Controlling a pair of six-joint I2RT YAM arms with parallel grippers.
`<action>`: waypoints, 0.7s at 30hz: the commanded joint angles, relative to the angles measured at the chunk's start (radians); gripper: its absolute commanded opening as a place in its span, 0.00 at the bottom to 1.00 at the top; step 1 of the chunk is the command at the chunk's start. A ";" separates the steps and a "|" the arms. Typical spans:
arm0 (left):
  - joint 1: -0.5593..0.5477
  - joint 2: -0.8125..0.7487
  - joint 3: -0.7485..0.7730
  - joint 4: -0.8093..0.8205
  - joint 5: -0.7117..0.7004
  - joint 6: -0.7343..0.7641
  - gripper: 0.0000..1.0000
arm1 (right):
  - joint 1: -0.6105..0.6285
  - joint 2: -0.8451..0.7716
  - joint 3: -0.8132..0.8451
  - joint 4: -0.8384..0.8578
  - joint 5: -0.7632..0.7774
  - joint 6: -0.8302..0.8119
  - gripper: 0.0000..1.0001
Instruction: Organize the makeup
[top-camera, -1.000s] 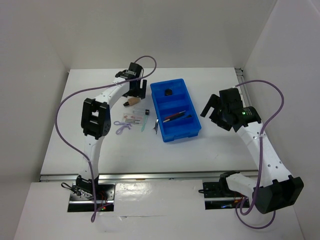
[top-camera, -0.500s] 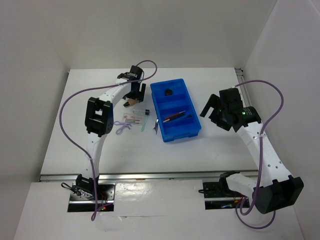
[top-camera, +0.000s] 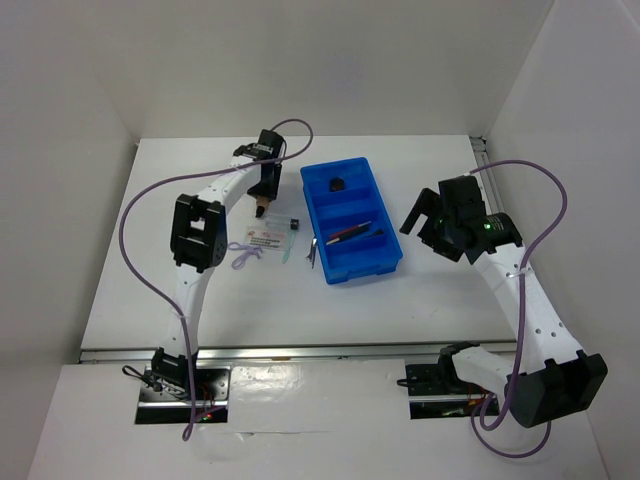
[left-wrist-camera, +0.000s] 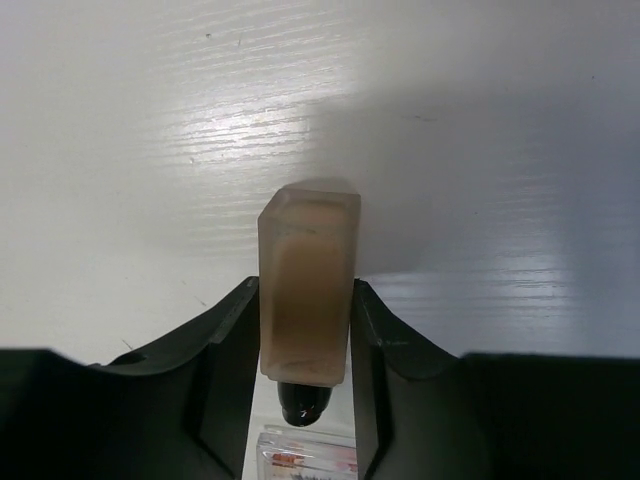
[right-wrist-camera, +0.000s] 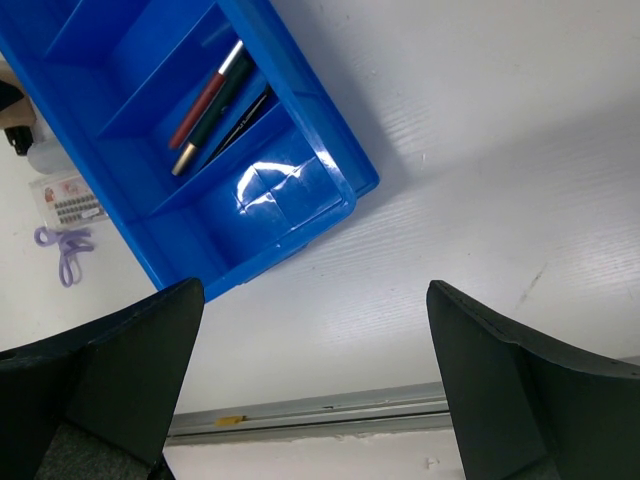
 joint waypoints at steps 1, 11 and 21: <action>0.016 -0.048 0.000 0.013 0.014 -0.009 0.39 | -0.005 0.003 0.012 0.042 0.004 0.007 1.00; 0.016 -0.149 0.089 -0.028 0.000 0.032 0.06 | -0.005 0.003 0.012 0.042 0.004 0.007 1.00; 0.016 -0.317 0.053 0.038 0.298 0.060 0.00 | -0.005 -0.006 0.001 0.042 0.013 0.025 1.00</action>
